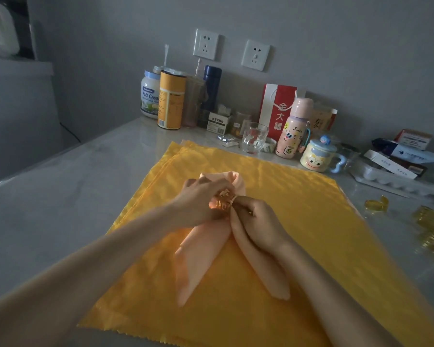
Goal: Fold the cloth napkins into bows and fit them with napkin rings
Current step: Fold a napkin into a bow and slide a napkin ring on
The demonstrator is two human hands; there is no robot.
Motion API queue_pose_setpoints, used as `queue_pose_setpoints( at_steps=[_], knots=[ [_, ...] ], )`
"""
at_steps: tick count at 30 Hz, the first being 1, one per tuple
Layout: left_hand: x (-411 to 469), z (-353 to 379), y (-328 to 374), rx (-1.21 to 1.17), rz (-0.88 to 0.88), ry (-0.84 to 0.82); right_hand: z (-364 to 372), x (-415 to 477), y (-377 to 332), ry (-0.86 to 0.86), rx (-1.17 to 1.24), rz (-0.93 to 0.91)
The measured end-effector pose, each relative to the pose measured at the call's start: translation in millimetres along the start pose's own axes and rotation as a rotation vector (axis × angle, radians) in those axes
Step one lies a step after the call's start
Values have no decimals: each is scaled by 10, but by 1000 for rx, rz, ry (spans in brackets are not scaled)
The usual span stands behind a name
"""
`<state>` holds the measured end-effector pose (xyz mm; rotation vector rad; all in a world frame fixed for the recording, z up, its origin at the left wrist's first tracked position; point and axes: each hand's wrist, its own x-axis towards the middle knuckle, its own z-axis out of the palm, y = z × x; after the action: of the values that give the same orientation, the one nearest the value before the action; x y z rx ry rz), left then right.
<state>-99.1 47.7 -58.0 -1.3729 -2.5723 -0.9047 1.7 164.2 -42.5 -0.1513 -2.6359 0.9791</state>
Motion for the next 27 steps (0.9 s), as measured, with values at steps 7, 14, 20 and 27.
queue_pose_setpoints(
  at_steps=[7, 14, 20, 27],
  knots=[
    [576, -267, -110, -199, -271, -9, 91, 34, 33, 85, -182, -56],
    [943, -107, -49, 5, -349, -261, 172, -58, 49, 97, -350, -212],
    [761, -246, -92, -200, -214, -58, 90, -43, 138, 273, -149, 0],
    [258, -423, 57, -134, -45, -178, 74, -53, 48, 311, 48, 61]
  ],
)
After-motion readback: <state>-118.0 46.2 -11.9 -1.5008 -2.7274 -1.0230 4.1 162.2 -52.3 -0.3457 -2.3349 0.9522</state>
